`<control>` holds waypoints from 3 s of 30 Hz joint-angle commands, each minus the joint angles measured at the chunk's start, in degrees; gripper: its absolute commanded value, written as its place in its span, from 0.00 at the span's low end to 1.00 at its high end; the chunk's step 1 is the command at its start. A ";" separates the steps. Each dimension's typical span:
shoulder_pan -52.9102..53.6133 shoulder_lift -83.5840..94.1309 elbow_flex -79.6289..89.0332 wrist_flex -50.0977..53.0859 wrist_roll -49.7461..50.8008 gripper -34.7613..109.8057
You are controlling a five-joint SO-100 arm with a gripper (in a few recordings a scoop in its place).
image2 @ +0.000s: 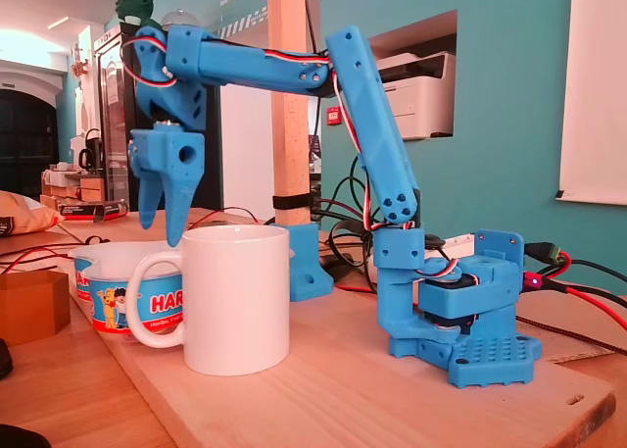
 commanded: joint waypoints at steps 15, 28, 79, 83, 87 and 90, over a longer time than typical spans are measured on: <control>6.94 -3.52 -2.64 2.20 -8.09 0.50; 18.46 -3.78 -1.58 2.37 -5.10 0.50; 18.81 -3.69 3.60 -5.89 22.24 0.41; 18.81 -3.69 4.22 -7.47 23.38 0.42; 16.44 -4.39 4.92 -7.91 23.91 0.41; 13.97 -6.24 5.27 -7.91 23.99 0.41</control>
